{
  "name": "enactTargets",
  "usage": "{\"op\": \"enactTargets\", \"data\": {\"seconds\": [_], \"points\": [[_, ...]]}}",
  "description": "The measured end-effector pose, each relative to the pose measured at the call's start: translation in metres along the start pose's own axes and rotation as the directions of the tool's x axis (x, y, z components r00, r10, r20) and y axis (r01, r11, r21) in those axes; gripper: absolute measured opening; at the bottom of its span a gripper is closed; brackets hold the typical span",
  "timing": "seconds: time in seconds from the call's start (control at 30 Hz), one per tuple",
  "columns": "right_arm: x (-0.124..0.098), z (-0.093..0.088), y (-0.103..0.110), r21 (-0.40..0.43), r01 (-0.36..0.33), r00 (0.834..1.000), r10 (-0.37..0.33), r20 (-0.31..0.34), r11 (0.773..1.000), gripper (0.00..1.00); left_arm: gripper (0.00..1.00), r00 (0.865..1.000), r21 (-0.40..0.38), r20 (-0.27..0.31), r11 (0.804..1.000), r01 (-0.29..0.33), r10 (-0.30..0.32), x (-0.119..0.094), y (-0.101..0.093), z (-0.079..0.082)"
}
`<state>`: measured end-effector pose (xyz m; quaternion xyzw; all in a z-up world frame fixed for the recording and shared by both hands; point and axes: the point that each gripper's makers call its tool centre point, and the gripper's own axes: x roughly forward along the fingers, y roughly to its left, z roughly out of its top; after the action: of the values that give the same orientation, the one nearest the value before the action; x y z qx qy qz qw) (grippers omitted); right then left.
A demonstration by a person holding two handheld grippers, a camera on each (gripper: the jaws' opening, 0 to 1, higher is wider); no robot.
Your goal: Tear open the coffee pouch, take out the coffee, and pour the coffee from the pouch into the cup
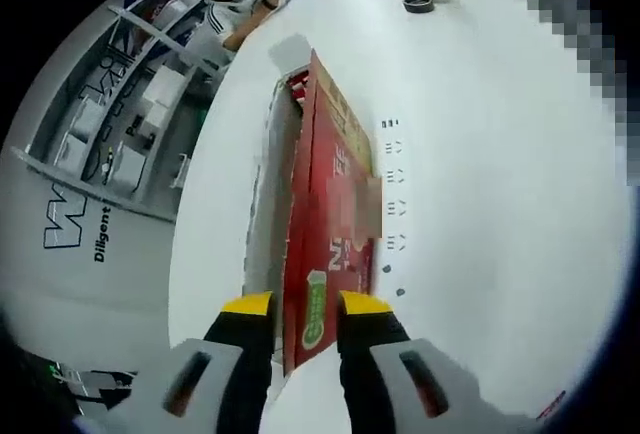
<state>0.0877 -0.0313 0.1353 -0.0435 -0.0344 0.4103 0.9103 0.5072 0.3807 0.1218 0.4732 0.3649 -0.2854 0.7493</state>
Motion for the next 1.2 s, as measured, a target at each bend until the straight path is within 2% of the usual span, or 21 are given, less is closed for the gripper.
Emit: {"op": "enactTargets", "data": {"seconds": [0.23,0.33,0.43,0.57,0.73,0.83,0.9,0.93,0.97,1.0,1.07,1.13,1.2], "points": [[0.003,0.005,-0.002,-0.015,0.012,1.0,-0.012,-0.006,1.0,0.38,0.21,0.995,0.005,-0.021,0.996,0.093,-0.093,0.005,0.001,-0.003],[0.004,0.004,-0.004,-0.02,0.016,1.0,-0.016,-0.006,1.0,0.38,0.19,0.994,0.006,-0.026,0.994,0.109,-0.109,0.007,0.002,-0.007],[0.006,0.003,-0.004,-0.021,0.018,1.0,-0.018,-0.012,1.0,0.38,0.14,0.993,0.031,-0.055,0.993,0.11,-0.109,0.006,0.002,-0.014],[0.007,-0.001,-0.002,-0.019,0.014,1.0,-0.015,-0.014,1.0,0.38,0.12,0.991,0.035,-0.043,0.991,0.126,-0.125,0.006,0.0,-0.014],[0.009,-0.001,0.005,-0.017,-0.003,1.0,0.003,-0.01,1.0,0.37,0.09,0.99,0.065,-0.048,0.989,0.136,-0.133,0.001,-0.011,-0.012],[0.009,0.0,0.011,-0.014,-0.01,1.0,0.01,-0.001,1.0,0.37,0.04,0.987,0.099,-0.082,0.984,0.146,-0.138,-0.003,-0.027,-0.015],[0.007,0.001,0.012,-0.013,-0.012,1.0,0.012,0.008,1.0,0.37,0.04,0.991,0.169,-0.105,0.98,0.103,-0.086,-0.004,-0.033,-0.017],[0.006,0.002,0.013,-0.013,-0.014,1.0,0.014,0.012,1.0,0.37,0.04,0.991,0.161,-0.099,0.982,0.1,-0.085,-0.004,-0.041,-0.016],[0.005,0.003,0.014,-0.014,-0.016,1.0,0.016,0.016,1.0,0.37,0.04,0.99,0.108,-0.105,0.988,0.108,-0.097,-0.005,-0.049,-0.016],[0.003,0.004,0.016,-0.016,-0.018,1.0,0.019,0.021,1.0,0.37,0.04,0.991,0.073,-0.101,0.993,0.091,-0.084,-0.006,-0.052,-0.014],[0.0,0.005,0.018,-0.017,-0.023,0.999,0.024,0.027,1.0,0.37,0.03,0.995,0.059,-0.091,0.997,0.043,-0.038,-0.009,-0.059,-0.009],[-0.005,0.007,0.021,-0.022,-0.029,0.999,0.03,0.032,0.999,0.36,0.03,0.996,0.089,-0.089,0.996,-0.018,0.026,-0.008,-0.064,-0.009],[-0.008,0.008,0.024,-0.019,-0.033,0.999,0.034,0.037,0.999,0.36,0.03,0.994,0.085,-0.089,0.995,-0.048,0.056,-0.009,-0.075,-0.009]]}}
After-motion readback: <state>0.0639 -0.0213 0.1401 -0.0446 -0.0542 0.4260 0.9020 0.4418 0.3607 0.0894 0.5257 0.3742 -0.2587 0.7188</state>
